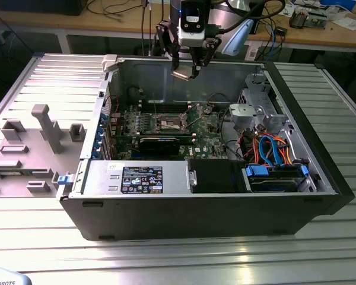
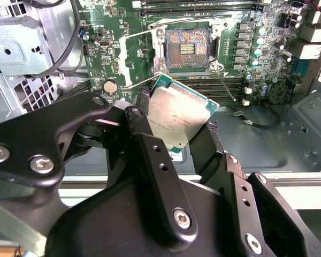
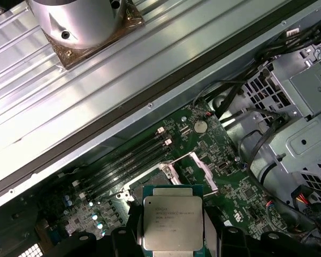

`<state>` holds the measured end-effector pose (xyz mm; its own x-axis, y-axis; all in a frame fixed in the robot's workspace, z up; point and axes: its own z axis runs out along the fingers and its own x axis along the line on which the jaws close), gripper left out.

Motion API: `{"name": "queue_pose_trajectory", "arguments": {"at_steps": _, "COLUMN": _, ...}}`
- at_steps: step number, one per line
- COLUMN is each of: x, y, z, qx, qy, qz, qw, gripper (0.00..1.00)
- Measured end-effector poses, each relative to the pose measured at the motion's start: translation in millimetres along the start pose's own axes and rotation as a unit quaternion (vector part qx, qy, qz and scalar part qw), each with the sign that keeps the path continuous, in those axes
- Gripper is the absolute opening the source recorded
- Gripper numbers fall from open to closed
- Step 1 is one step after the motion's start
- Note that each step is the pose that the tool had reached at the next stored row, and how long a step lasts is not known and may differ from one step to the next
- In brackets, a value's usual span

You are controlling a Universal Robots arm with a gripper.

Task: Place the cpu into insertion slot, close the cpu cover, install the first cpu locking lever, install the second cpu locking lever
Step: 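Place the cpu into insertion slot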

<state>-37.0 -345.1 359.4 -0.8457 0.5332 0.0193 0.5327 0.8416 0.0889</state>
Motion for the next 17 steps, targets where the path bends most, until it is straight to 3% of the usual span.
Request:
{"name": "queue_pose_trajectory", "arguments": {"at_steps": 4, "x": 0.0, "y": 0.0, "z": 0.0, "qx": 0.0000, "qy": 0.0000, "qz": 0.000, "qw": 1.00000, "gripper": 0.54}}
{"name": "queue_pose_trajectory", "arguments": {"at_steps": 8, "x": 0.0, "y": 0.0, "z": 0.1, "qx": -0.0003, "qy": -0.0015, "qz": 0.017, "qw": 0.99986, "gripper": 0.54}}
{"name": "queue_pose_trajectory", "arguments": {"at_steps": 17, "x": 0.3, "y": -0.2, "z": 0.3, "qx": -0.0013, "qy": -0.0061, "qz": 0.068, "qw": 0.99765, "gripper": 0.54}}
